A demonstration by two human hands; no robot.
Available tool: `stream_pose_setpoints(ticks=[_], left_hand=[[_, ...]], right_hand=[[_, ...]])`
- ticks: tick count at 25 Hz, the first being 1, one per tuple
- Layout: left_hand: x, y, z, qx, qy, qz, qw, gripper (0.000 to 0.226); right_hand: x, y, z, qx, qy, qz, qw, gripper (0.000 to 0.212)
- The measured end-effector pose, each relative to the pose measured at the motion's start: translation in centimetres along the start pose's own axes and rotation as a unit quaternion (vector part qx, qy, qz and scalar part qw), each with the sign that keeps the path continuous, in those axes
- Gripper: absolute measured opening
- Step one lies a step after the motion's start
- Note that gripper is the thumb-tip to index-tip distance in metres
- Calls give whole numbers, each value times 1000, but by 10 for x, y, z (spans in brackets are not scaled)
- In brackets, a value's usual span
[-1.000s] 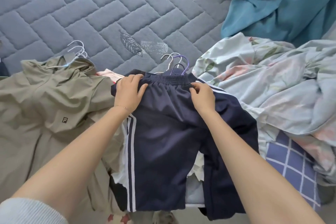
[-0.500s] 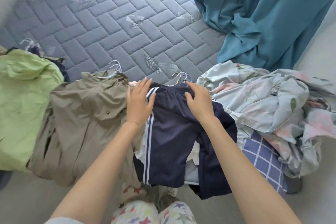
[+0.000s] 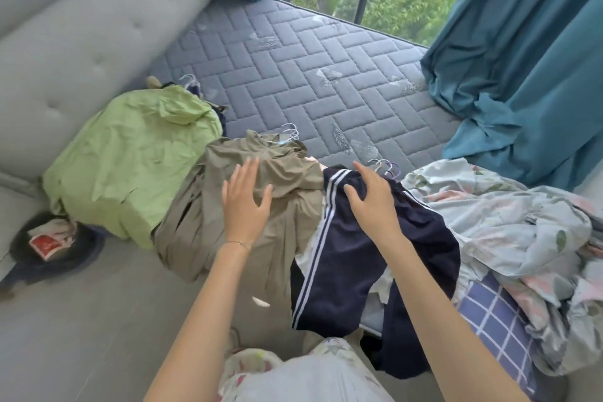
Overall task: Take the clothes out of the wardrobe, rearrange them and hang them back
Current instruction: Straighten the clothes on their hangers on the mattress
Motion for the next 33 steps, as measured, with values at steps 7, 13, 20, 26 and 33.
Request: stream_pose_setpoints(ticks=[7,13,20,26,33], left_hand=[[-121,-133,35,-44,42,-5,998,56],[-208,-254,58,-57,46,-31,997,56],[-264,-350,34,-107,69,-17,992,54],[-277,-410,-34,-116,68,-41,990,55],[-284,-465,-136,-118,59,-57,990,53]], right_hand=[[127,-126,46,-63,-54,-22,996,50],[244,-220,75,-88,-85,-28,992,53],[348,-288,70,-102,-148,-1,984,52],[420,-318,12,-112,-178,11,978,52],[492,-345,-82,-95,-210,35,972,52]])
Point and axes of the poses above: each hand's wrist, its own z-axis away from the middle knuckle, its own x-axis out of the palm, y = z × x, the point moved 5 cm from there along -z, towards the middle knuckle, and after that the axes turned 11 degrees about -z, right-handed, at the moved point
